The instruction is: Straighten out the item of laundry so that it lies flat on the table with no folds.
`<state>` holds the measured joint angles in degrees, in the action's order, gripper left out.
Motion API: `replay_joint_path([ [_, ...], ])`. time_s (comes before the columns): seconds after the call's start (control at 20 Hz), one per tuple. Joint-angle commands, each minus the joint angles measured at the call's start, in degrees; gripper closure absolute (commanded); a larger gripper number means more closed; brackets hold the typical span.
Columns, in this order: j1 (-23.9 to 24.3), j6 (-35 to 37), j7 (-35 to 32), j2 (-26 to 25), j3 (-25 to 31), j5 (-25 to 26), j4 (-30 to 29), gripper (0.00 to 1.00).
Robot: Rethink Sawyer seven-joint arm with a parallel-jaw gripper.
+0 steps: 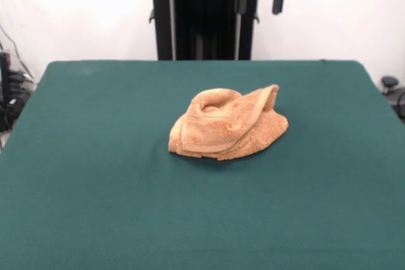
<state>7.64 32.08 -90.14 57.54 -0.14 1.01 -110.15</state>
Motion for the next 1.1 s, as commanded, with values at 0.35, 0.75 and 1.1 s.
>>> replay_joint_path([
  [0.35,-0.02,-10.79,-7.51,-10.12,4.69,2.57,3.07,0.0],
  [0.75,-2.7,-17.12,-11.03,-10.79,3.69,1.3,-0.97,0.0],
  [1.1,-2.39,-22.49,-11.76,-13.9,4.81,0.54,-2.06,0.0],
])
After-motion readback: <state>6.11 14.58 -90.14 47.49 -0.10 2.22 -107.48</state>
